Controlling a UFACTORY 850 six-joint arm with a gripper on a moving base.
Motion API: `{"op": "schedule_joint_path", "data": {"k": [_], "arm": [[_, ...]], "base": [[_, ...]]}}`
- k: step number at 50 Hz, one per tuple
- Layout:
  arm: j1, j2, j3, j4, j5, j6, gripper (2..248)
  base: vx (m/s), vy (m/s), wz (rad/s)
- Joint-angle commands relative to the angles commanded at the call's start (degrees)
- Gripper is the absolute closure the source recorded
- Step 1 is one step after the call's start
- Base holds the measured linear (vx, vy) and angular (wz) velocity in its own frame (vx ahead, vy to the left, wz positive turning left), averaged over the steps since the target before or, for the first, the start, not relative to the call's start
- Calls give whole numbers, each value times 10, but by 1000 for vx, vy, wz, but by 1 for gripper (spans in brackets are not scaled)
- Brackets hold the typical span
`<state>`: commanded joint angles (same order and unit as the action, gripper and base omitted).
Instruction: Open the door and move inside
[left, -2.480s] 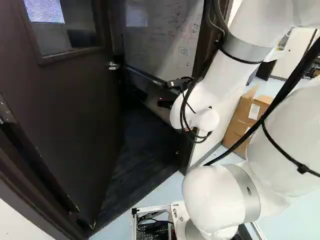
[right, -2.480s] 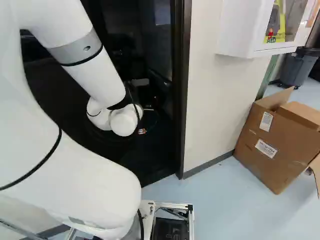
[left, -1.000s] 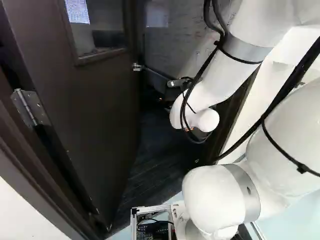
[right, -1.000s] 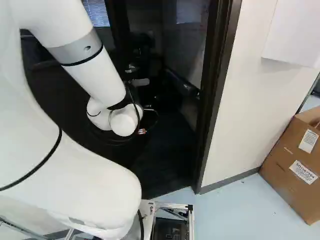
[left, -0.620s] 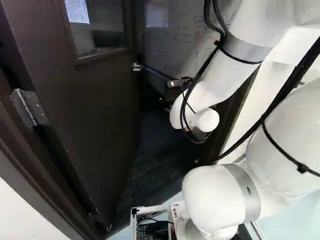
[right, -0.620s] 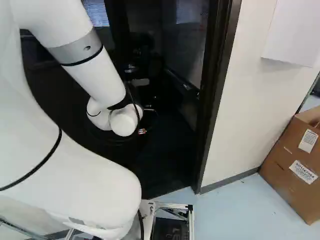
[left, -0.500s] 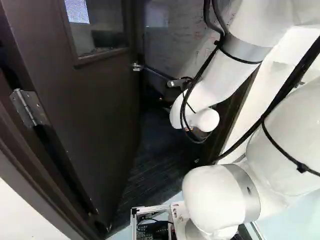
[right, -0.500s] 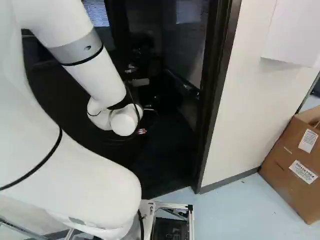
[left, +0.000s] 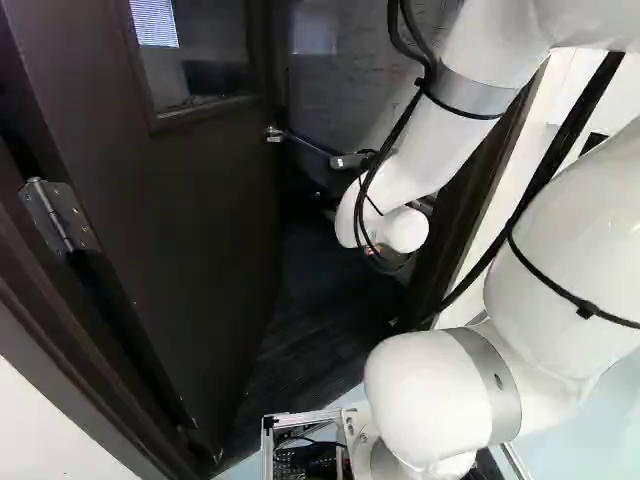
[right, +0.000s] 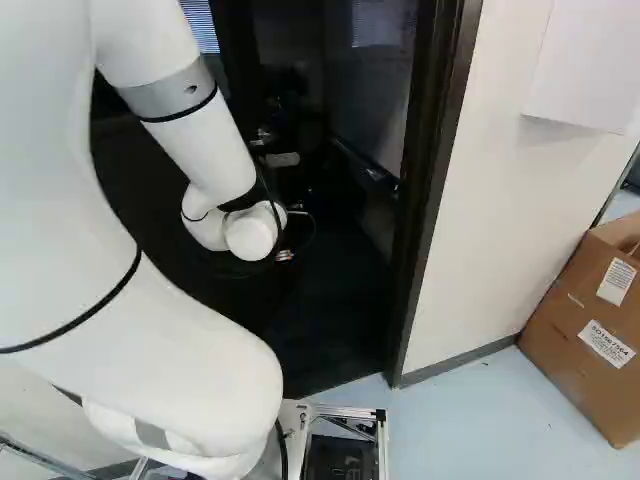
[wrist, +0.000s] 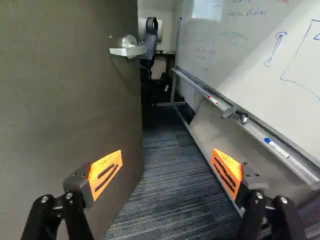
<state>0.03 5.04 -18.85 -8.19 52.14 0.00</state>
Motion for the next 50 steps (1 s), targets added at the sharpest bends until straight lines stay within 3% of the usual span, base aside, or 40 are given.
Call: {"op": "schedule_joint_path", "data": {"k": [50], "arm": [[59,-94,-95,86,0,0,3]], "base": [[0,0,0]]}}
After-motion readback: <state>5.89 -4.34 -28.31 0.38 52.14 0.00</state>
